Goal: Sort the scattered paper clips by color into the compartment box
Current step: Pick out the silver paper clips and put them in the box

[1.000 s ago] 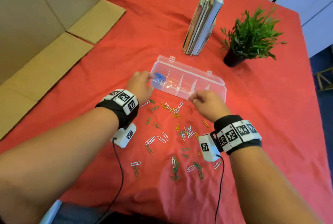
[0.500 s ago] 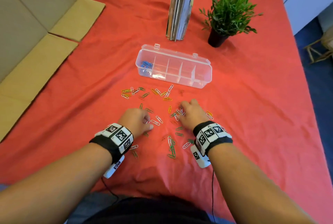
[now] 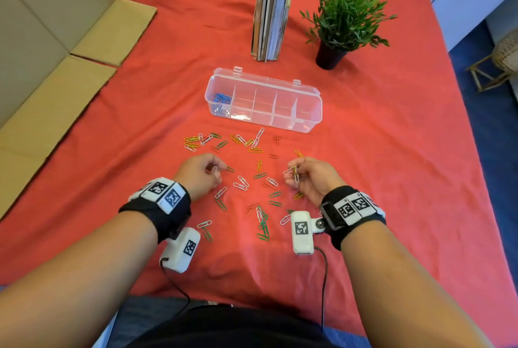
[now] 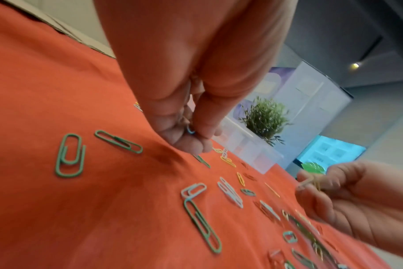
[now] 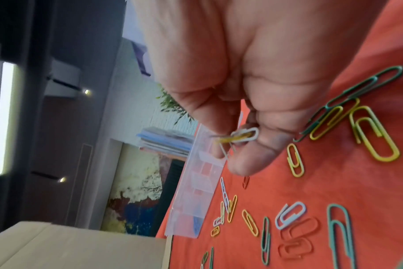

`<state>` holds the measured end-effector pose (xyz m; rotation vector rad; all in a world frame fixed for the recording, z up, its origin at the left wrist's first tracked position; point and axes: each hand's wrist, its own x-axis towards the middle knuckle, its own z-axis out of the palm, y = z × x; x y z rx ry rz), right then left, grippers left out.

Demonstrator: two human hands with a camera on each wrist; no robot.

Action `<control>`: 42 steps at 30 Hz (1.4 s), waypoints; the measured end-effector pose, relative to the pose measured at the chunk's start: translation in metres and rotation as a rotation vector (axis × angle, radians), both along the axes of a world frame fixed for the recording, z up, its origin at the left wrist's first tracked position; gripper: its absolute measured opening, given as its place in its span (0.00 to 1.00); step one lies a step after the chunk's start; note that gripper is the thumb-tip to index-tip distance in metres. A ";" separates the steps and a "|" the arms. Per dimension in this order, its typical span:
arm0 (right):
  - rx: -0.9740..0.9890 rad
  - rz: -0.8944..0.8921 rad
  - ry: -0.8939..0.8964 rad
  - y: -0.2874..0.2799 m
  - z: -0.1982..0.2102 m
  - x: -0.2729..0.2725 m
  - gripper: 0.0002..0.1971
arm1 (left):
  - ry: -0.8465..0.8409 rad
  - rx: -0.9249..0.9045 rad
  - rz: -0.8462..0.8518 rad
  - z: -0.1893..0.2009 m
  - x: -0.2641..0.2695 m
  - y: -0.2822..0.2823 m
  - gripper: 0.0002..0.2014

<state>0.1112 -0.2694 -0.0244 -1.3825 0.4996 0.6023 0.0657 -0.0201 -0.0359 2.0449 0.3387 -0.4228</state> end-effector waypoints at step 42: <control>-0.536 0.211 -0.257 0.062 -0.006 0.078 0.09 | -0.106 0.462 0.054 0.002 0.060 0.051 0.11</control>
